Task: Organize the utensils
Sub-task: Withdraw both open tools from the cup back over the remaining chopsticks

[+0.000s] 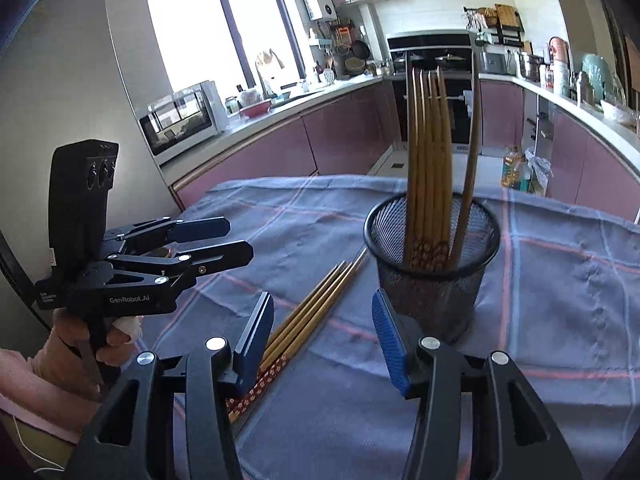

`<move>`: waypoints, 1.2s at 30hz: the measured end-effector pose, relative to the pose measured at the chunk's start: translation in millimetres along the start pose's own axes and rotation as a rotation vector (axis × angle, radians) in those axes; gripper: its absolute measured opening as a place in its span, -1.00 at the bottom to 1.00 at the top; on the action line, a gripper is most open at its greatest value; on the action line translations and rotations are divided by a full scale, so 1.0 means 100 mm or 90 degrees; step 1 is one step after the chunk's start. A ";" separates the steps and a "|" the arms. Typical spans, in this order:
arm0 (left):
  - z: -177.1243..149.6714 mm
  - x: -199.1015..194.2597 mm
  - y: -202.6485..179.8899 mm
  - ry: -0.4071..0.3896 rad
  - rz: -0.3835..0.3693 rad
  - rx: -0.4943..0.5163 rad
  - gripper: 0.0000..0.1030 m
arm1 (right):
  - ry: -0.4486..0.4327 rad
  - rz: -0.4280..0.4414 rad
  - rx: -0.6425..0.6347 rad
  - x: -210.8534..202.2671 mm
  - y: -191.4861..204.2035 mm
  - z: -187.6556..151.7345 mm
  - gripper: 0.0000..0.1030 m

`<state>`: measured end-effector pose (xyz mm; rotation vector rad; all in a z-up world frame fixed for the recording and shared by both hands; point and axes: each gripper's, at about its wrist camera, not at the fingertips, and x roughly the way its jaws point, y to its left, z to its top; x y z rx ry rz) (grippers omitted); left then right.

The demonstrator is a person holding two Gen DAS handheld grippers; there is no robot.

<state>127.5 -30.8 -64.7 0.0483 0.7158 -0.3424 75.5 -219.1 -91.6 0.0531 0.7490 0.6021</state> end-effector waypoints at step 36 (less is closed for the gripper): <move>-0.57 0.27 0.00 0.098 -0.017 -0.012 0.27 | 0.114 -0.061 -0.030 0.54 0.25 -0.25 -0.27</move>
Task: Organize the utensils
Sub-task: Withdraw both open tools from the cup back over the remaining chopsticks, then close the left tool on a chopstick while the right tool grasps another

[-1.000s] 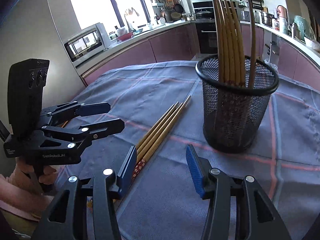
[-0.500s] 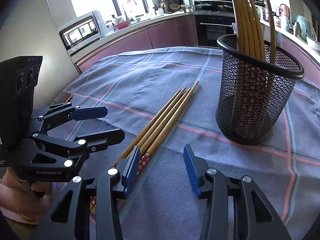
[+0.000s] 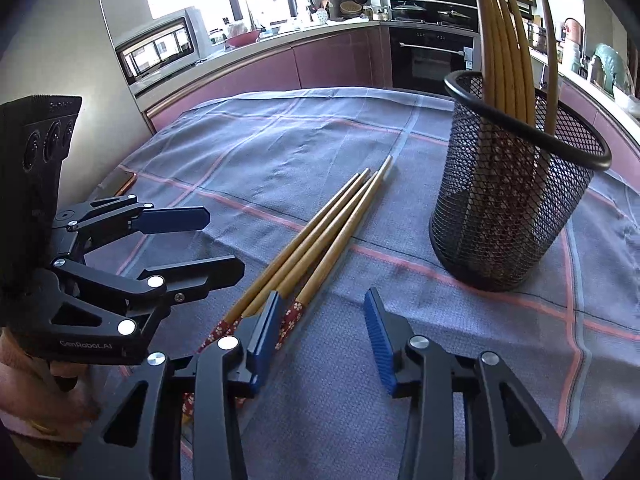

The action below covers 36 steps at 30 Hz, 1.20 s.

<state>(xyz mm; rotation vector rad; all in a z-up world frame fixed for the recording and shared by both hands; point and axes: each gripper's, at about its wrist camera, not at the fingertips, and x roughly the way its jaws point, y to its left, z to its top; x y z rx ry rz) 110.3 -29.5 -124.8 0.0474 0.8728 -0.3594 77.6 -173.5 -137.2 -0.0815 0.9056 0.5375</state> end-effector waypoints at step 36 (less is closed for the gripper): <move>0.15 0.26 -0.08 0.031 0.037 0.030 -0.38 | 0.000 -0.018 0.024 0.15 -0.06 0.16 -0.55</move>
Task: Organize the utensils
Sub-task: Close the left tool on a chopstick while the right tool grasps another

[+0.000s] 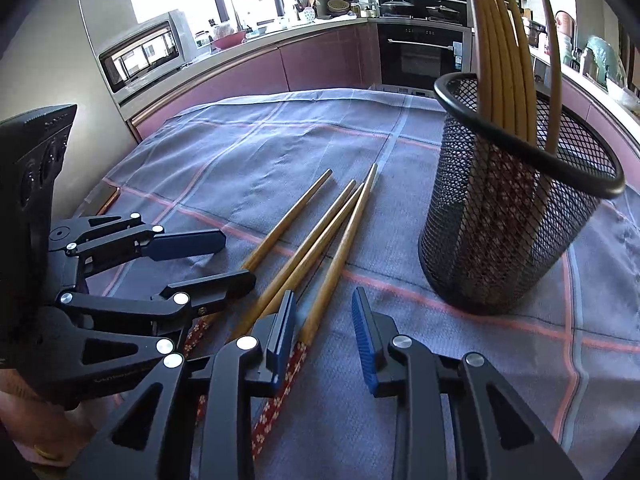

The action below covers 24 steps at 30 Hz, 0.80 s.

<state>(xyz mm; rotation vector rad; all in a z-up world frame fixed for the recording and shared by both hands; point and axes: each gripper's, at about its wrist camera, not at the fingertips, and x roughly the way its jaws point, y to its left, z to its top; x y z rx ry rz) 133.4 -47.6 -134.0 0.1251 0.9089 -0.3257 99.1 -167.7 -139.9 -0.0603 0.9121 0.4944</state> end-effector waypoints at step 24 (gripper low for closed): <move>-0.08 -0.15 -0.01 -0.004 -0.071 -0.035 -0.84 | -0.011 0.085 0.067 -0.15 -0.17 -0.11 -0.89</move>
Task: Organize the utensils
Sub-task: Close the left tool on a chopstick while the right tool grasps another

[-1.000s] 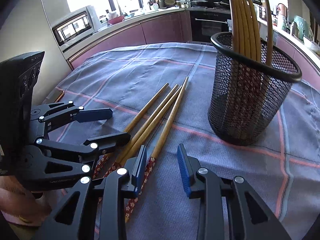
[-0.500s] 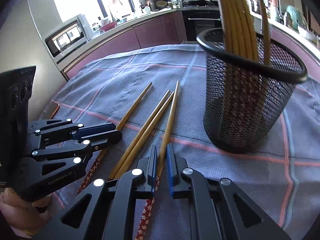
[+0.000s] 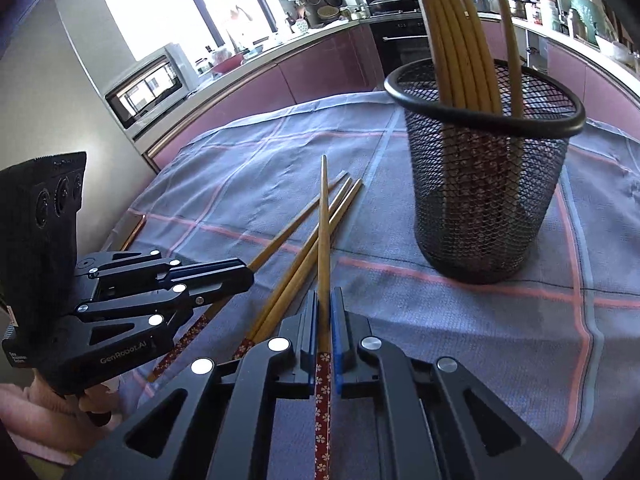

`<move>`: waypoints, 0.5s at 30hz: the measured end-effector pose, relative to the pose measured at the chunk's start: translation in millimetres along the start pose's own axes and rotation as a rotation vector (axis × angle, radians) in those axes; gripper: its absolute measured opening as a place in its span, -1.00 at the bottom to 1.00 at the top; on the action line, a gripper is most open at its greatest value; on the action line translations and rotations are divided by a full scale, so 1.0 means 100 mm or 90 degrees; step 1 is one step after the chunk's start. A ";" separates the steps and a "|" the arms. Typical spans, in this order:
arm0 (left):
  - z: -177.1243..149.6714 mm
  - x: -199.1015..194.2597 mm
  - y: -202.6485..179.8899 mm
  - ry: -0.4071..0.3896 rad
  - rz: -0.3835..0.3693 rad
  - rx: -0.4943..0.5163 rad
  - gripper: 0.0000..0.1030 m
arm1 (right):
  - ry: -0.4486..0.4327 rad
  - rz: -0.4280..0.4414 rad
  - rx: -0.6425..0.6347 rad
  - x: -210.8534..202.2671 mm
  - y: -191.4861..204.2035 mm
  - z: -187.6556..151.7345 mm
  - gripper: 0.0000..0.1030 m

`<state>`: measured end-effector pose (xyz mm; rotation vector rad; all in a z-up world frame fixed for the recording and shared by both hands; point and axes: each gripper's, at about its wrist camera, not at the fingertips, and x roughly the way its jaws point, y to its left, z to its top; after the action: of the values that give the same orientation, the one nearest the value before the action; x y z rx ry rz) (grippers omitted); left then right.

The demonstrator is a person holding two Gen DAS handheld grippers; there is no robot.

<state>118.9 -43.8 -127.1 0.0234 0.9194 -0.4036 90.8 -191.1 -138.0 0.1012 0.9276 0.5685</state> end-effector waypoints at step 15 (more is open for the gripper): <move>0.07 0.17 0.01 0.028 -0.014 0.022 -0.79 | 0.021 -0.022 -0.026 0.18 -0.01 0.16 -0.77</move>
<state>133.3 -49.8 -136.2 0.0548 0.9565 -0.4409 112.5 -180.3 -141.6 0.0389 0.9469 0.5576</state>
